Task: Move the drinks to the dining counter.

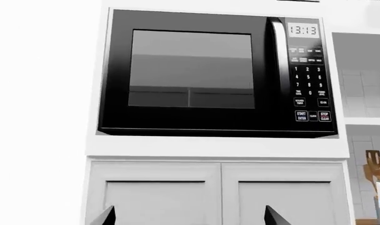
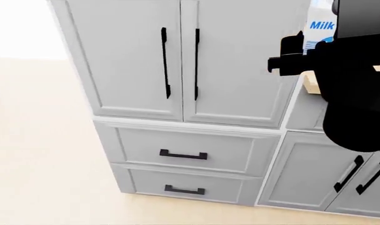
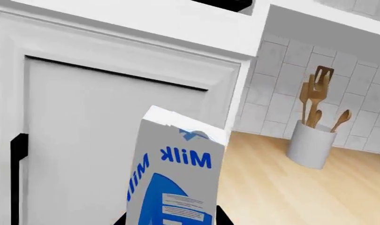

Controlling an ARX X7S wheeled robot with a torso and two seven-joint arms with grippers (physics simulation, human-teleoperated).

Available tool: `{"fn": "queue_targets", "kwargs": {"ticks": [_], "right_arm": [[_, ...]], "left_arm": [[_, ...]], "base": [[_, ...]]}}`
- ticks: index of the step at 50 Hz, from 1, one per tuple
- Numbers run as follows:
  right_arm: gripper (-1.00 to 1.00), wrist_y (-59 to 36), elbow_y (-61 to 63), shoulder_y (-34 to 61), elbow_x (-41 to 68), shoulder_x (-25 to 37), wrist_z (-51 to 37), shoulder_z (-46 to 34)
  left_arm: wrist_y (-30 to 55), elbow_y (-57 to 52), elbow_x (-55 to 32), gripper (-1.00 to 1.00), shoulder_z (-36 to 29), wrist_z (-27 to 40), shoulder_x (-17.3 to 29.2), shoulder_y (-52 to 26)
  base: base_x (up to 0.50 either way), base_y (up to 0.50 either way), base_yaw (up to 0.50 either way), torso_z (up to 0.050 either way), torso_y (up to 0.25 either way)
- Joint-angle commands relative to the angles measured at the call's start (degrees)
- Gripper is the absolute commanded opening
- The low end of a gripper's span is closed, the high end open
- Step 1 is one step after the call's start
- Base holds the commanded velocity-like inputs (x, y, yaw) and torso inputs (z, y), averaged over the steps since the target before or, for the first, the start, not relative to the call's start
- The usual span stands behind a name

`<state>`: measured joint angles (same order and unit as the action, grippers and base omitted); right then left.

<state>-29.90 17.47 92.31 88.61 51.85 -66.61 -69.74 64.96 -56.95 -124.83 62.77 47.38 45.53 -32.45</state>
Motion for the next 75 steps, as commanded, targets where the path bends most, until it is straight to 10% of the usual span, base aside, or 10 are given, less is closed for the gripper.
{"fn": "queue_targets", "kwargs": {"ticks": [1, 75], "right_arm": [[-1.0, -0.78, -0.17, 0.9, -1.21, -0.25, 0.26, 1.02], [-1.0, -2.68, 0.53, 1.2, -3.63, -1.08, 1.25, 0.91]], "left_arm": [[0.11, 0.15, 0.04, 1.0, -0.49, 0.14, -0.08, -0.45], [2.33, 0.41, -0.44, 1.0, 0.08, 0.1, -1.35, -1.19]], "base": [[-0.09, 0.49, 0.0, 0.0, 0.0], [-0.05, 0.5, 0.0, 0.0, 0.001]]}}
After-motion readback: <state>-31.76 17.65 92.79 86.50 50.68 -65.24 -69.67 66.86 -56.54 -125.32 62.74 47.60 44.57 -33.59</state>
